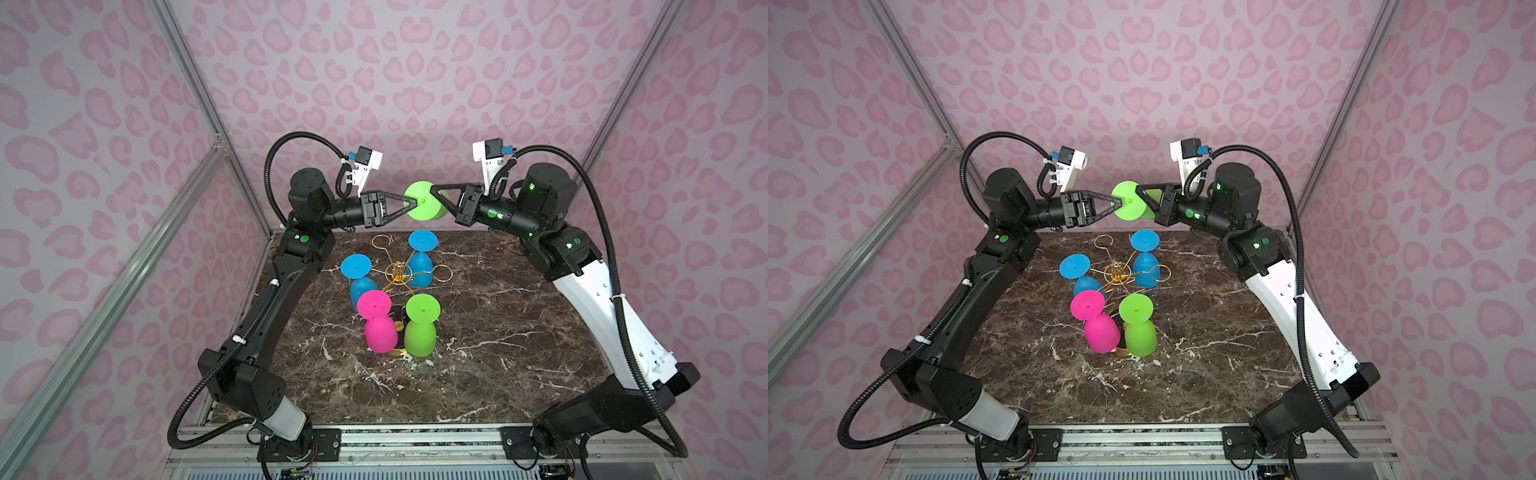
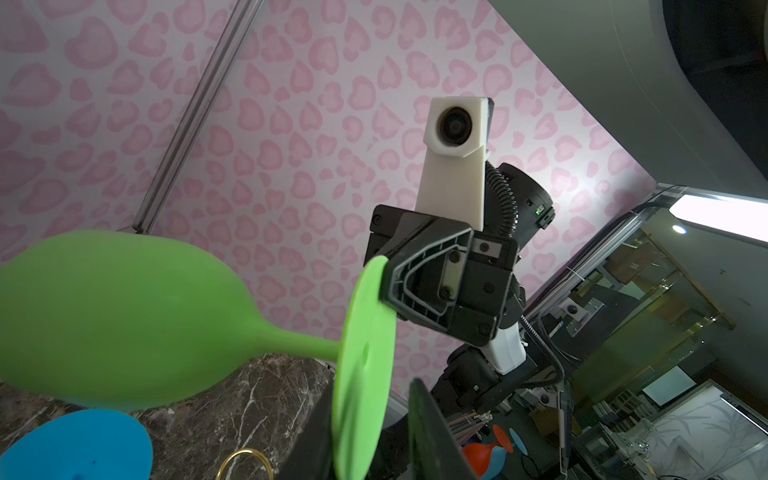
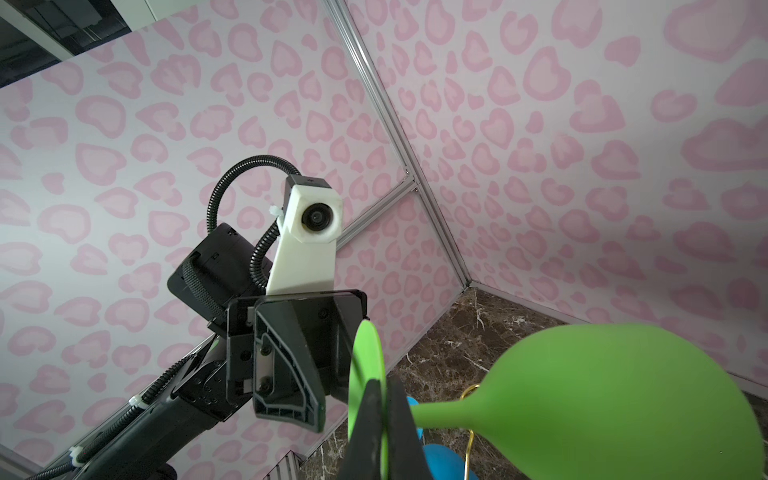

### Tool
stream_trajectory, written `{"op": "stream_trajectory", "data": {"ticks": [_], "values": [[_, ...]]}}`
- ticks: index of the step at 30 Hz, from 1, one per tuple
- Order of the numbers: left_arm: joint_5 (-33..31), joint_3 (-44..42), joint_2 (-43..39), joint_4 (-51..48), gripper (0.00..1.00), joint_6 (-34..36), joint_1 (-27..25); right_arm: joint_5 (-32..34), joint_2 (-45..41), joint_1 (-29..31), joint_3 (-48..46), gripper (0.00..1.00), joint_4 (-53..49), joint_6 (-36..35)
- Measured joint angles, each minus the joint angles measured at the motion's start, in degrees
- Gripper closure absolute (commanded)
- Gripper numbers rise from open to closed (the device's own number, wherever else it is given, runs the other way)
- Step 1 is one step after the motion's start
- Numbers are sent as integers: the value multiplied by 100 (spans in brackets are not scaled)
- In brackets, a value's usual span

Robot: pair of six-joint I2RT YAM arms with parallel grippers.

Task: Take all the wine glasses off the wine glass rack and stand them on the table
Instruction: 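Carry the glass toward the left gripper while the left arm reaches to meet it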

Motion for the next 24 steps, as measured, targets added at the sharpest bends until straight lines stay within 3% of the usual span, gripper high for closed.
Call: {"op": "stream_trajectory", "data": {"ticks": [9,17,23,24], "values": [[22,61,13,33,78,-127,-57,-22,50,79,2,100,173,61],[-61,125,26,76,96,-284,-87,-33,55,96,33,100,354,98],[-90,186,76,319,96,-706,-118,57,9,109,20,100,437,90],[-90,208,98,341,96,-748,-120,76,-17,111,-9,93,468,76]]}}
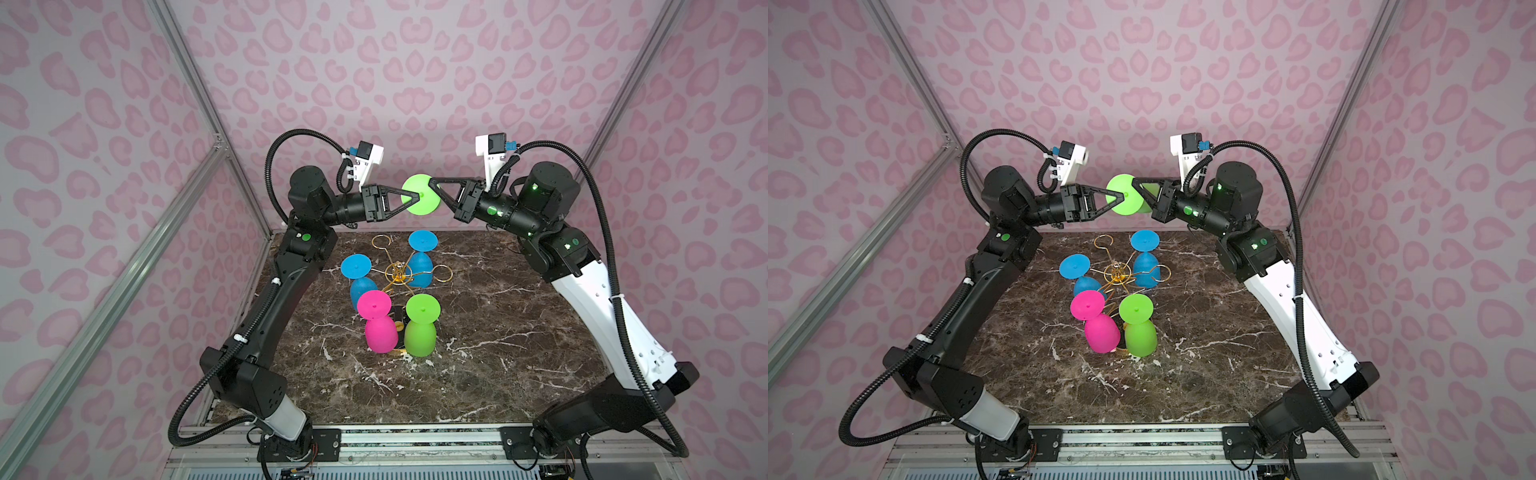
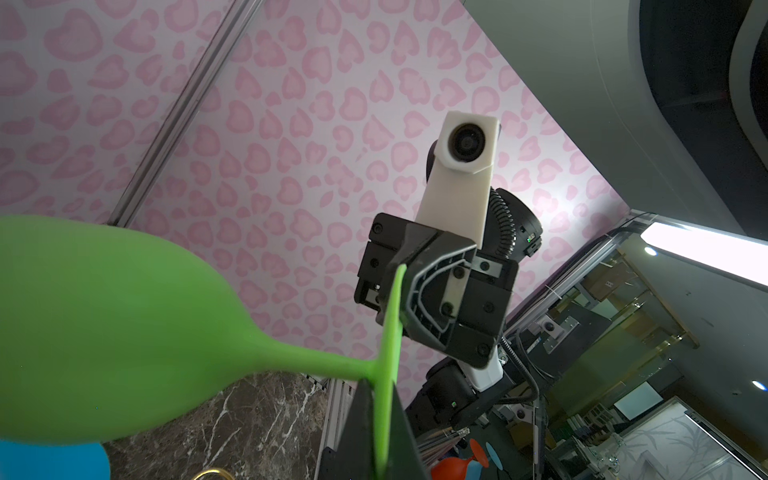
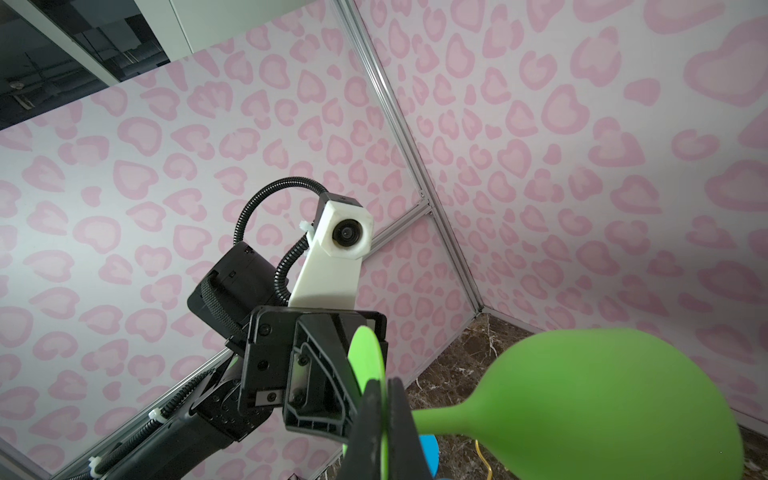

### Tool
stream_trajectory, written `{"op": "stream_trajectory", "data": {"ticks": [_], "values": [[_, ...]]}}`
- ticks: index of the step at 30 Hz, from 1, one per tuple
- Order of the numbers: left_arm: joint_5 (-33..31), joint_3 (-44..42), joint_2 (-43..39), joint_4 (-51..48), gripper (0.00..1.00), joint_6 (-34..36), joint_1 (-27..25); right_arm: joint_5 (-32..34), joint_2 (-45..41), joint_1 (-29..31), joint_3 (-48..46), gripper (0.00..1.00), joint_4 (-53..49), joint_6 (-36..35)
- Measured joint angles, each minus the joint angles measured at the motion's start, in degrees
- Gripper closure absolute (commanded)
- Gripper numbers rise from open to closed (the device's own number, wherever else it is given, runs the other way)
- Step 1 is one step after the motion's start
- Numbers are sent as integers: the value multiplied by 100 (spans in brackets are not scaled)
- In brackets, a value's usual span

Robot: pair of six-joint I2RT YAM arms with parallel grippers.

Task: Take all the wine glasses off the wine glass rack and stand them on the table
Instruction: 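Carry the glass toward the left gripper while the left arm reaches to meet it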

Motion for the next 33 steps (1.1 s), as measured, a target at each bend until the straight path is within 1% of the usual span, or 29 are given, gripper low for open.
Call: {"op": "stream_trajectory", "data": {"ticks": [2,4,6,8,10,12,16,18,21,28,33], "values": [[59,39,33,31,96,-160,-11,90,-92,2,-94,72,13,-31],[2,81,68,129,96,-334,-35,227,-240,-2,-249,54,-92,-133],[-39,133,105,210,96,-505,-55,319,-452,-50,-463,43,-199,-262],[-114,164,151,280,97,-699,-46,498,-750,-118,-743,36,-289,-413],[-249,164,188,280,97,-896,-26,693,-1207,-175,-1255,24,-280,-682],[-369,164,203,280,97,-1045,-9,868,-1674,-175,-1847,17,-223,-988],[-527,157,205,284,97,-1320,2,1421,-2461,-162,-3053,9,-33,-1580],[-586,151,203,282,96,-1423,2,1755,-2682,-164,-3477,2,83,-1853],[-636,116,195,293,96,-1488,0,2033,-2865,-122,-3923,1,444,-2376],[-756,-122,98,299,97,-1657,4,2337,-2699,199,-4251,1,1281,-3652],[-793,-225,-20,299,97,-1740,0,2479,-2409,341,-4269,1,1790,-4247]]}}
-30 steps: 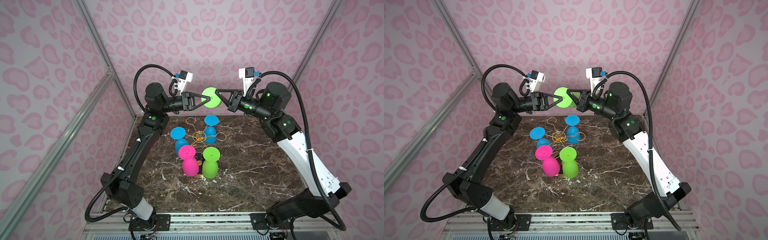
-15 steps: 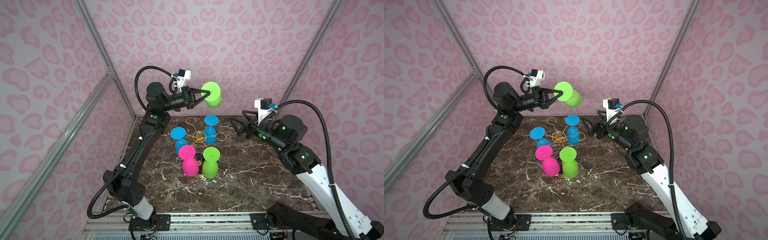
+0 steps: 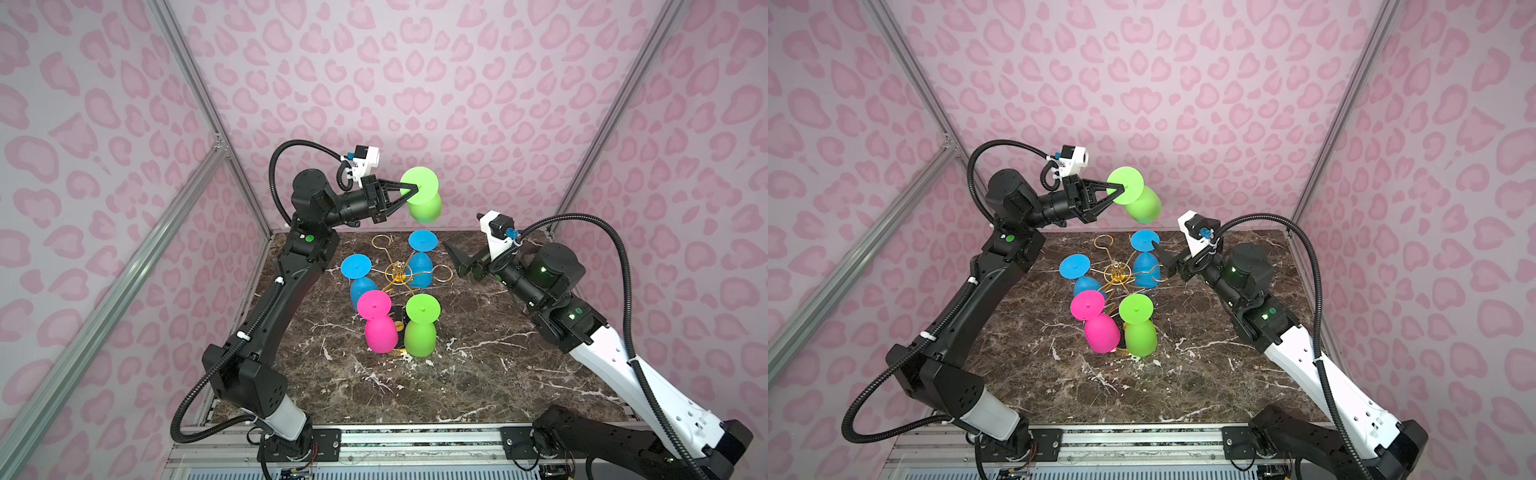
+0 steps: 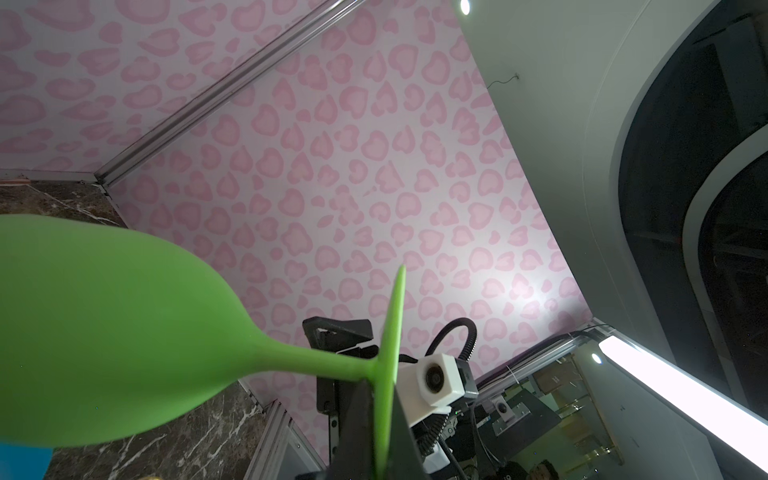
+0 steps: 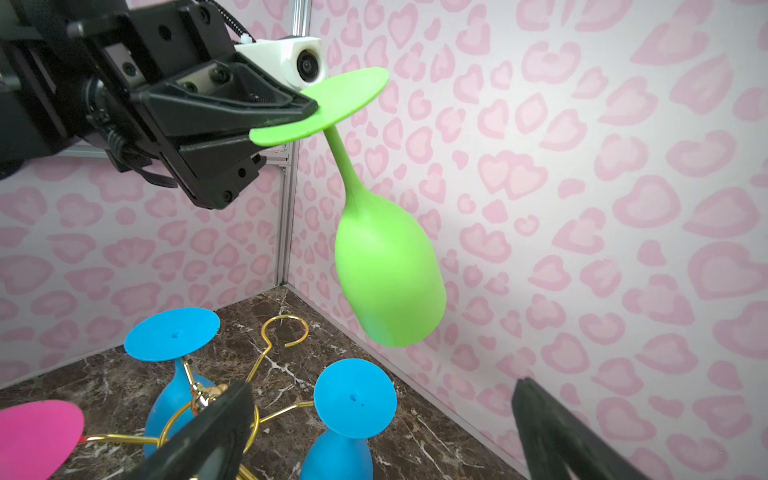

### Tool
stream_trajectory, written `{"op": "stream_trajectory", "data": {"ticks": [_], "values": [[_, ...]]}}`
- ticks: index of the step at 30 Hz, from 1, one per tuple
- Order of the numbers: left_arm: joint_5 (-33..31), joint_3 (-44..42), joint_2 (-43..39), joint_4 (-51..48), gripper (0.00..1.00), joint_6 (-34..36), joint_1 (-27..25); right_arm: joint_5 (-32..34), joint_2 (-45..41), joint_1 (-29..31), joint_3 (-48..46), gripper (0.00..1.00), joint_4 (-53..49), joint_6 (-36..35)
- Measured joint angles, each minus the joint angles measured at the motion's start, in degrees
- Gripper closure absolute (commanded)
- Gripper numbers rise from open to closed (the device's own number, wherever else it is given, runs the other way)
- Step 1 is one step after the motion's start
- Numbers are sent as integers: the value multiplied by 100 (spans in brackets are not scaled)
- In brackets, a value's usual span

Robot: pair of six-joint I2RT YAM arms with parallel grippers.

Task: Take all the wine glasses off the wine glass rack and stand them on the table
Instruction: 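Carry the glass toward the left gripper while the left arm reaches to meet it, then grasp the glass bowl with the right gripper while the left gripper holds the base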

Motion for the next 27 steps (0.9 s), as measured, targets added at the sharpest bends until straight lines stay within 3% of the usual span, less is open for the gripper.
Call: {"op": "stream_trajectory", "data": {"ticks": [9,27], "values": [[-83,-140,-146,26,96,-151,0,-37,802,24,374,1,684,-380],[-166,-297,-337,72,96,-457,0,-549,2079,35,1132,1,1263,-20]]}}
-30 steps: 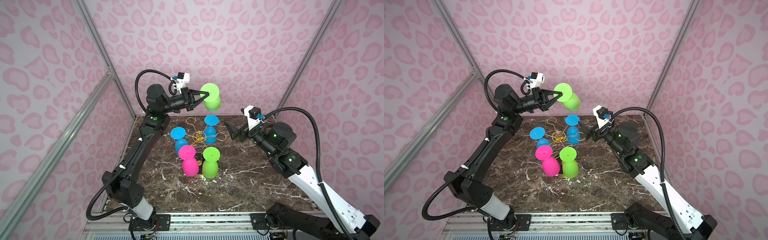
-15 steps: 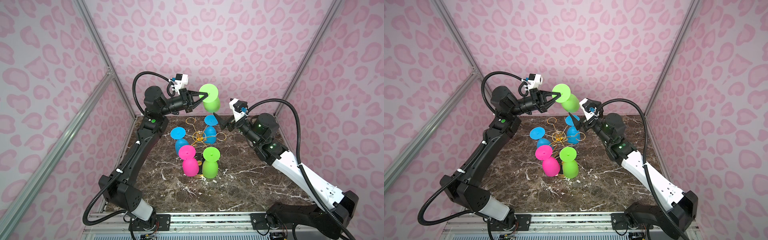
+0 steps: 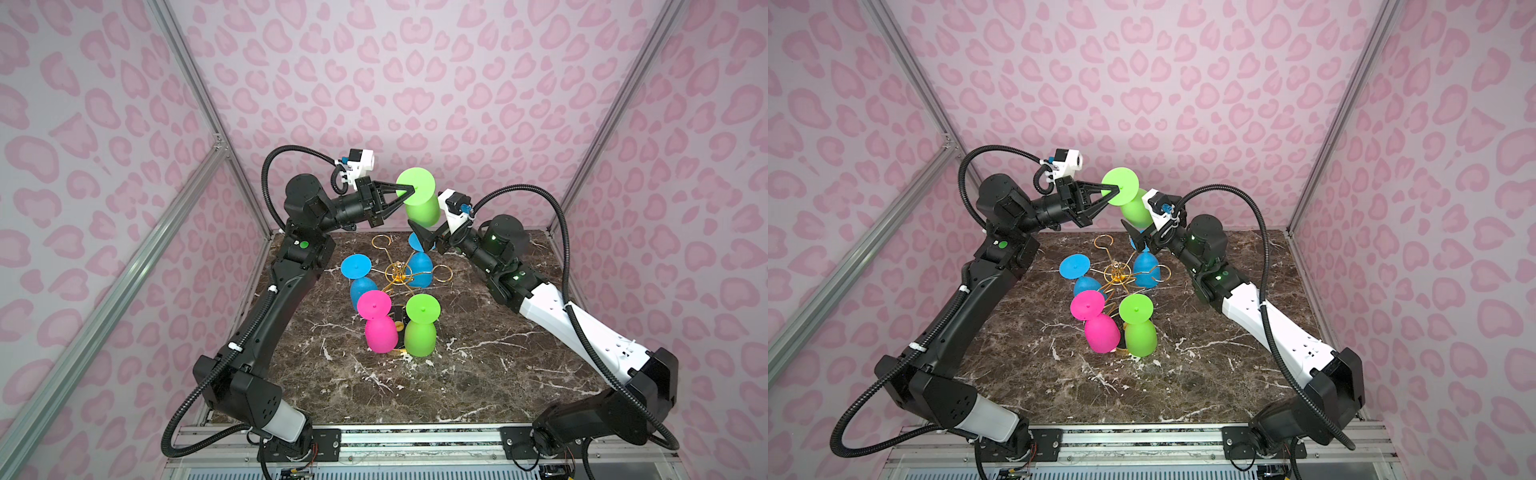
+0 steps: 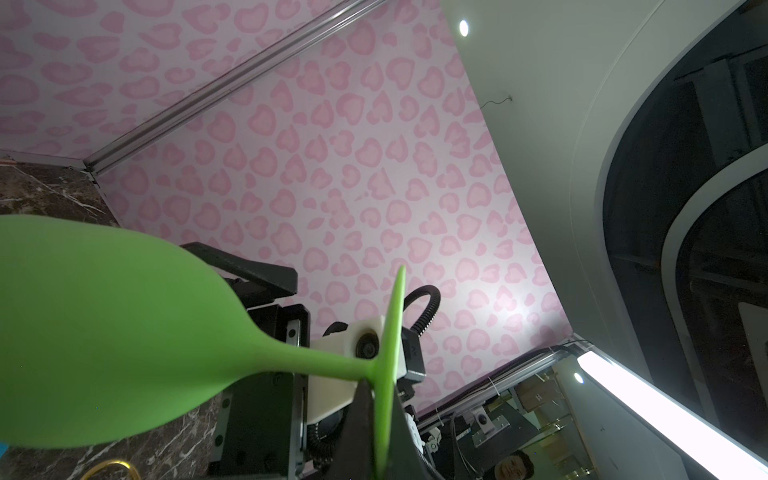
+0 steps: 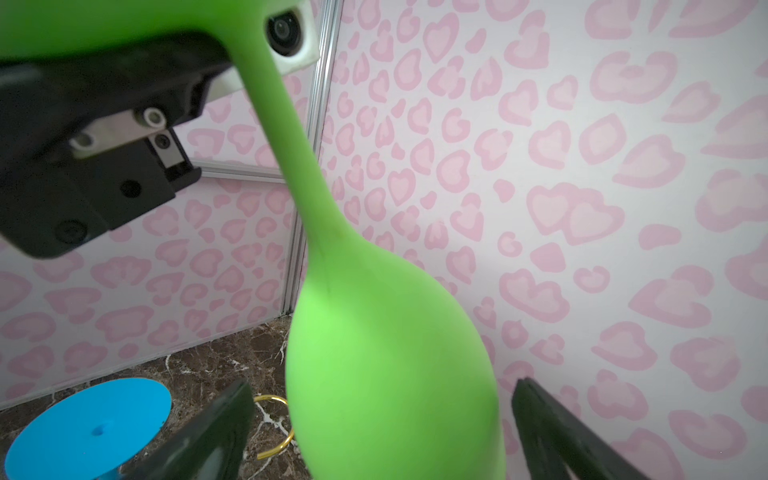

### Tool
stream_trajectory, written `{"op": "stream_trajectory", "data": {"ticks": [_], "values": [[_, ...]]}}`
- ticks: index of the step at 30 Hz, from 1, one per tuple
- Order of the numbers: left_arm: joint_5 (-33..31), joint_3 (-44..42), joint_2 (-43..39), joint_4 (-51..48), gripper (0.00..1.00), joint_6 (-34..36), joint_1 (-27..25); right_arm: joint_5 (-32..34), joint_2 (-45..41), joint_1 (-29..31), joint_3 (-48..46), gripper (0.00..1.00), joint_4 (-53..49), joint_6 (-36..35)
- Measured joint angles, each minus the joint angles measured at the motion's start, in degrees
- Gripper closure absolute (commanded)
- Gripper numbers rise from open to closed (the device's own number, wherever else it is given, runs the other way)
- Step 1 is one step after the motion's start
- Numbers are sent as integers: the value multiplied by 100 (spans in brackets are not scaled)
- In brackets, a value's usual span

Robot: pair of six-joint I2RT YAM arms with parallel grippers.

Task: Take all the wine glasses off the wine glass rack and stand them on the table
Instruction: 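Grasp the glass bowl with the right gripper while the left gripper holds the base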

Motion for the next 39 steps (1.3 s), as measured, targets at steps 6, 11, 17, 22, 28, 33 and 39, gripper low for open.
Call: {"op": "stream_trajectory", "data": {"ticks": [6,11,17,22,28,33,39], "values": [[2,-26,-7,42,97,-168,0,17,203,2,140,2,214,94],[2,-31,-35,74,96,-293,0,87,339,0,195,5,282,203],[2,-31,-50,79,96,-404,0,94,396,2,232,10,343,289],[-2,-68,-52,96,96,-522,0,76,396,20,234,18,332,343],[-35,-81,-52,105,97,-619,0,-9,389,22,234,30,269,343],[-44,-79,-52,127,95,-695,0,-11,321,26,234,34,149,345],[0,-79,-61,186,56,-737,0,101,127,26,234,35,-105,505]]}}
